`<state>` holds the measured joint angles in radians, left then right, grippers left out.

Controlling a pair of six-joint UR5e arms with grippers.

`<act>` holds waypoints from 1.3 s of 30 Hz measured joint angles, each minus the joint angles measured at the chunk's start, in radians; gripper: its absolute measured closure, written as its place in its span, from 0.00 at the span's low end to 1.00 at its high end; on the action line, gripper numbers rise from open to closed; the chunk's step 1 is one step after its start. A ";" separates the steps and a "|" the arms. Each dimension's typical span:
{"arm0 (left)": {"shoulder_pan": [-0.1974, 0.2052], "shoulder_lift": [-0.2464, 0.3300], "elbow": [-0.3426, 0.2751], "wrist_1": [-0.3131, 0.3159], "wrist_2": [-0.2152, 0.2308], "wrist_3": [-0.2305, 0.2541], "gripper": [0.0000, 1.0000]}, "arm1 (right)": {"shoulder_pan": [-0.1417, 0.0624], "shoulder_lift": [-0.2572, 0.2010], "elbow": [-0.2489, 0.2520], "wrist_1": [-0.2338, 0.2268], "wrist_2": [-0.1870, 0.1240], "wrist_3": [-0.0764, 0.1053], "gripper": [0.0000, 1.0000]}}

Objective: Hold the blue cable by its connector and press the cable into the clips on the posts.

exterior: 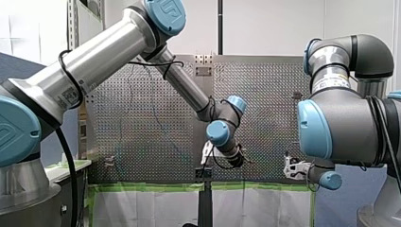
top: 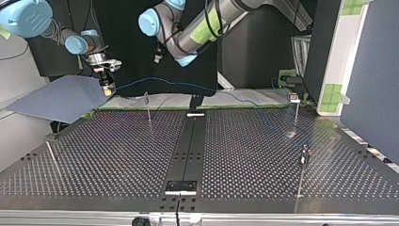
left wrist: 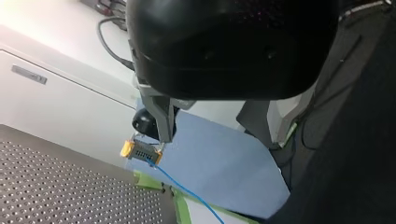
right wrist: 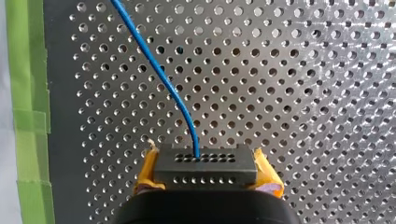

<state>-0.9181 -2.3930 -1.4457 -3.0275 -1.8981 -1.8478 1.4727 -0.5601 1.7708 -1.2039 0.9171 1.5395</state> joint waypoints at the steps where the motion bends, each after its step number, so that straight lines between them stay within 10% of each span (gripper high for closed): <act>1: 0.002 -0.001 0.008 -0.008 0.009 -0.008 0.00 | 0.001 0.000 0.000 -0.003 0.000 0.000 0.98; 16: 0.083 -0.025 0.136 -0.136 0.121 -0.136 0.00 | 0.016 0.002 -0.004 -0.019 -0.004 0.005 0.98; 24: 0.140 -0.074 0.209 -0.210 0.069 -0.202 0.00 | 0.023 0.002 -0.007 -0.018 -0.004 0.008 0.98; 39: 0.129 -0.191 0.338 -0.339 -0.012 -0.162 0.00 | 0.027 0.002 -0.008 -0.023 -0.005 0.021 0.98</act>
<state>-0.7890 -2.5839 -1.1079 -3.3661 -1.9105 -2.0102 1.4996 -0.5578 1.7626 -1.2267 0.9117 1.5600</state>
